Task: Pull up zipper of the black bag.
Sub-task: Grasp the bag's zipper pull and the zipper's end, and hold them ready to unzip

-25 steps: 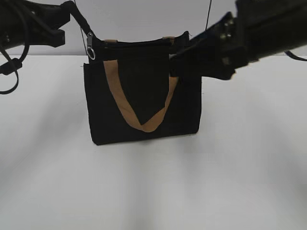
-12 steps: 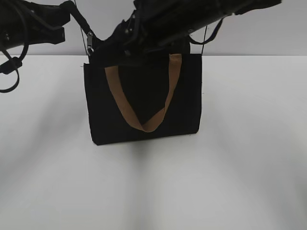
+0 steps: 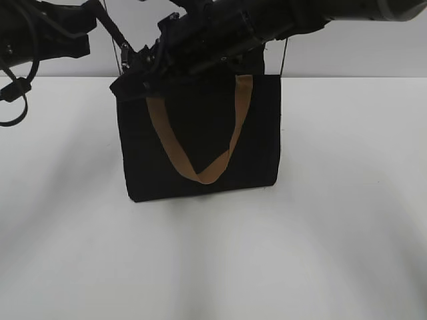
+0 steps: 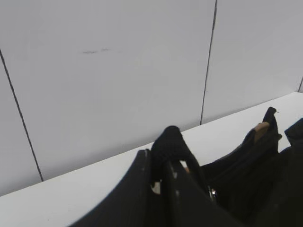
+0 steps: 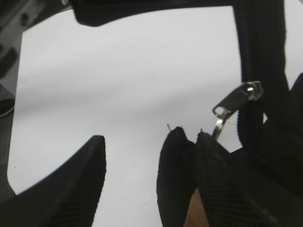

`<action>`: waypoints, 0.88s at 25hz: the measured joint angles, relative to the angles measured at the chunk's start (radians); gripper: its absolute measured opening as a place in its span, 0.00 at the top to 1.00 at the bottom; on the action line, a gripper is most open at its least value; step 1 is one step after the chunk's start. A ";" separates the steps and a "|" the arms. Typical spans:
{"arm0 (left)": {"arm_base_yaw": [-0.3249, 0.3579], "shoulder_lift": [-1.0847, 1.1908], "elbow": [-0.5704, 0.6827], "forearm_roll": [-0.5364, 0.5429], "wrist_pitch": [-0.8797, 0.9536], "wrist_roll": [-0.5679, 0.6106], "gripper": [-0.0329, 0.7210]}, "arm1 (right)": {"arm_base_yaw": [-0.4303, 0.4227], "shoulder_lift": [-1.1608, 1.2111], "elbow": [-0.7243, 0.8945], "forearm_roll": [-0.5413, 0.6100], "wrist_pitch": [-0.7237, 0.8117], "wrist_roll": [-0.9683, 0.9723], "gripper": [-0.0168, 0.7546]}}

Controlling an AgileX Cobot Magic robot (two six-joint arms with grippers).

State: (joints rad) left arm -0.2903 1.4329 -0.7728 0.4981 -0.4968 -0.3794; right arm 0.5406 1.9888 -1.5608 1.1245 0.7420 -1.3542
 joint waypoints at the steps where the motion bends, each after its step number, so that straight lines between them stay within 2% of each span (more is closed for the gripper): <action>1: 0.000 0.000 0.000 -0.004 -0.001 0.000 0.92 | 0.000 0.005 0.000 0.000 -0.017 0.000 0.39; 9: 0.000 0.000 0.000 -0.011 -0.002 -0.001 0.92 | 0.000 0.034 0.000 0.013 -0.104 0.026 0.40; 22: 0.000 0.000 0.000 -0.011 0.000 -0.002 0.92 | 0.000 0.051 0.000 0.133 -0.136 0.028 0.62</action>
State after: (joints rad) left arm -0.2903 1.4329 -0.7728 0.4872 -0.4968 -0.3813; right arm 0.5406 2.0396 -1.5608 1.2576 0.6059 -1.3262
